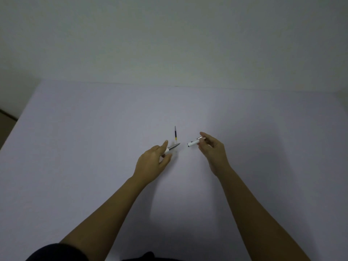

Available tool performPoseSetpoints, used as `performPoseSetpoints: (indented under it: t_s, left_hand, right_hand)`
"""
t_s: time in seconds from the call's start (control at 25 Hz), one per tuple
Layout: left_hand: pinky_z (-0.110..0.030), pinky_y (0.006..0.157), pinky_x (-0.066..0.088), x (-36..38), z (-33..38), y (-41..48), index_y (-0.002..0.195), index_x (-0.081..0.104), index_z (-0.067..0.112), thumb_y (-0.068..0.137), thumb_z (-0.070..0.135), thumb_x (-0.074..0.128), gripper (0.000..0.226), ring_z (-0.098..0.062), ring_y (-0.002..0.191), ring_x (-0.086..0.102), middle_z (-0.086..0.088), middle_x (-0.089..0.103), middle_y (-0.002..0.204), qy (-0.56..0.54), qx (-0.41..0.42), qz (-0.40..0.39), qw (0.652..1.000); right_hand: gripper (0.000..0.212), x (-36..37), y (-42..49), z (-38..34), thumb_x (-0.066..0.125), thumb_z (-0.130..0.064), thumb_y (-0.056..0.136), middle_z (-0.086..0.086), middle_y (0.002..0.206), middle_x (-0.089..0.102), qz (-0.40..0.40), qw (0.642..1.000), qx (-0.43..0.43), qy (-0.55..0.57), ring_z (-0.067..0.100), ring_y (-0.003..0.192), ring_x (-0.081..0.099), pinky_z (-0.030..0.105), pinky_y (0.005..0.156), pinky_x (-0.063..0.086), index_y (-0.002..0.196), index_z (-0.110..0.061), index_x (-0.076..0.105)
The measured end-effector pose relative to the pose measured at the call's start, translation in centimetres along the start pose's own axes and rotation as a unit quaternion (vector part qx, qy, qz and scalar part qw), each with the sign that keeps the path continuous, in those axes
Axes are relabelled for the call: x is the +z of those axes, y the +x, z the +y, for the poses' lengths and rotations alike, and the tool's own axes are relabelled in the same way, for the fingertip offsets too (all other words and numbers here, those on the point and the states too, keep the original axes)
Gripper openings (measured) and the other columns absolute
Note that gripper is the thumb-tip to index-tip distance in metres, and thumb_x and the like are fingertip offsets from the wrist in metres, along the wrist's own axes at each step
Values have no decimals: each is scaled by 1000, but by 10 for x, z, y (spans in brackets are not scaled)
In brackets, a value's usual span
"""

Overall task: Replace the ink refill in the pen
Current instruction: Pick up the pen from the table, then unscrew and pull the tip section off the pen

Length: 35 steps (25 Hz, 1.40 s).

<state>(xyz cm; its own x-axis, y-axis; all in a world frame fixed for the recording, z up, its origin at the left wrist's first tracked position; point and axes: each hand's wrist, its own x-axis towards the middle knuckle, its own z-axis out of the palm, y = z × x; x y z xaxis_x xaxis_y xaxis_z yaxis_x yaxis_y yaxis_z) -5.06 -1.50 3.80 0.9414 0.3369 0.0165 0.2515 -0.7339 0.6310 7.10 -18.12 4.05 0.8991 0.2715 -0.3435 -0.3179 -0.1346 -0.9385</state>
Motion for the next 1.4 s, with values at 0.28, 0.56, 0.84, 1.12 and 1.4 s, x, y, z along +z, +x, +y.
performPoseSetpoints:
  t_s: [0.28,0.56,0.84,1.12,1.4]
  left_hand:
    - [-32,53,40,1,4,6,98,53,11,94,20,47,12,-15,53,45,-3,55,66,-118,-86,15,989]
    - [-29,52,39,2,6,11,99,53,12,95,22,47,12,-13,54,45,-4,55,68,-133,-98,20,986]
    - [-14,49,39,-9,8,5,102,55,16,94,21,48,12,-10,54,47,4,56,68,-157,-101,6,982]
    - [-19,52,36,-35,22,6,103,62,15,92,19,51,16,-9,54,46,3,56,65,-98,-47,-33,994]
    - [-16,64,39,-57,40,-1,112,62,11,90,21,57,25,-16,73,55,-8,68,88,-9,120,-24,992]
  right_hand:
    - [30,-1,28,31,68,-16,82,16,96,69,14,964,26,-265,27,94,64,31,86,48,109,-5,63]
    - [25,8,39,47,66,-14,83,21,104,69,36,941,-18,-336,31,95,66,24,80,44,103,1,67]
    - [37,1,37,39,63,-21,86,21,115,64,20,926,-7,-376,31,104,62,32,90,46,116,2,61]
    - [25,-1,10,-43,52,-16,92,15,112,69,-47,908,-187,-373,26,104,63,30,93,45,110,-6,67]
    - [38,11,-28,-93,33,-29,99,14,110,67,-281,743,-195,-576,30,101,59,44,91,46,111,-7,60]
